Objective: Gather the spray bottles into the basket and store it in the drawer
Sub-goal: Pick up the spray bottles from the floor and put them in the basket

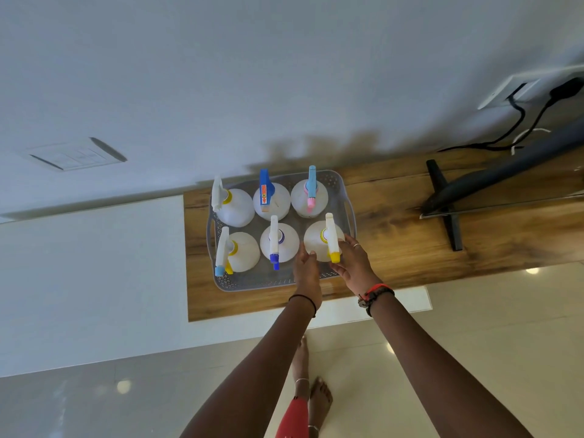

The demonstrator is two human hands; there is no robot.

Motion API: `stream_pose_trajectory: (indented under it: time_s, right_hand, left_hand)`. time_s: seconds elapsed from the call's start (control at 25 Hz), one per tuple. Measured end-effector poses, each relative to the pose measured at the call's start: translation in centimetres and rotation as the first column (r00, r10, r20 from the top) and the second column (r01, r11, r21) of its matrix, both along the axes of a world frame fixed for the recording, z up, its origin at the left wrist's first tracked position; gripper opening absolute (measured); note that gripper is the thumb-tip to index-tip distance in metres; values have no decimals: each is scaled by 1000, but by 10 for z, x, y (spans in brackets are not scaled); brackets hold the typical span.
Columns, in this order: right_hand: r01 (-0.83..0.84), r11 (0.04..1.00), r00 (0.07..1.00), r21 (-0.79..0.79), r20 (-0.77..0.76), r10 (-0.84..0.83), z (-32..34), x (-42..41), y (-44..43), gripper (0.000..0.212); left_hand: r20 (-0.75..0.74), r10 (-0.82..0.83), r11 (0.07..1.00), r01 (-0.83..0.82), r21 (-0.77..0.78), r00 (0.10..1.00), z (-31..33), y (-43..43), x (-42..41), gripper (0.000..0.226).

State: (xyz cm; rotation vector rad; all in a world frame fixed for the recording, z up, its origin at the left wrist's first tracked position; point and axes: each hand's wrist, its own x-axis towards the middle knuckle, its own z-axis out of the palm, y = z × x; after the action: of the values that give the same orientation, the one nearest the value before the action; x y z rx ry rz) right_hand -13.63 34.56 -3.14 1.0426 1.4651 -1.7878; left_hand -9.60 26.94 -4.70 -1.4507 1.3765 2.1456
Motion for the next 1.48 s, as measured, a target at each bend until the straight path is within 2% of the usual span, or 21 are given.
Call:
stream_pose_trajectory:
  time_s: [0.28, 0.6, 0.8, 0.96, 1.12, 1.2, 1.32, 1.48]
  right_hand:
    - [-3, 1000, 1000, -10, 5, 3, -10, -5, -4, 45]
    - [-60, 997, 995, 43, -72, 63, -12, -13, -11, 38]
    - [-53, 996, 999, 70, -9, 54, -12, -13, -11, 37]
    - [41, 990, 999, 134, -10, -40, -8, -5, -1, 23]
    - [118, 986, 992, 121, -60, -112, 3, 14, 22, 10]
    - [113, 985, 990, 129, -94, -101, 10, 27, 37, 11]
    - [134, 983, 984, 125, -130, -118, 14, 49, 65, 13]
    - [140, 978, 985, 153, -123, -122, 4, 82, 107, 4]
  left_hand:
    - [8, 62, 997, -62, 54, 998, -14, 1, -7, 50]
    - [16, 120, 989, -121, 81, 993, -24, 0, -11, 45]
    - [54, 47, 999, -48, 22, 997, -20, -3, -11, 44]
    - [54, -9, 995, 14, -101, 999, -4, -2, 2, 38]
    - [-85, -63, 952, 34, -305, 994, 14, 1, 32, 26]
    - [-124, -177, 892, 105, -439, 976, 16, 2, 57, 25]
    - [-103, -315, 765, 188, -616, 943, 7, 2, 102, 23]
    - [-60, -362, 695, 226, -683, 930, -7, 7, 158, 21]
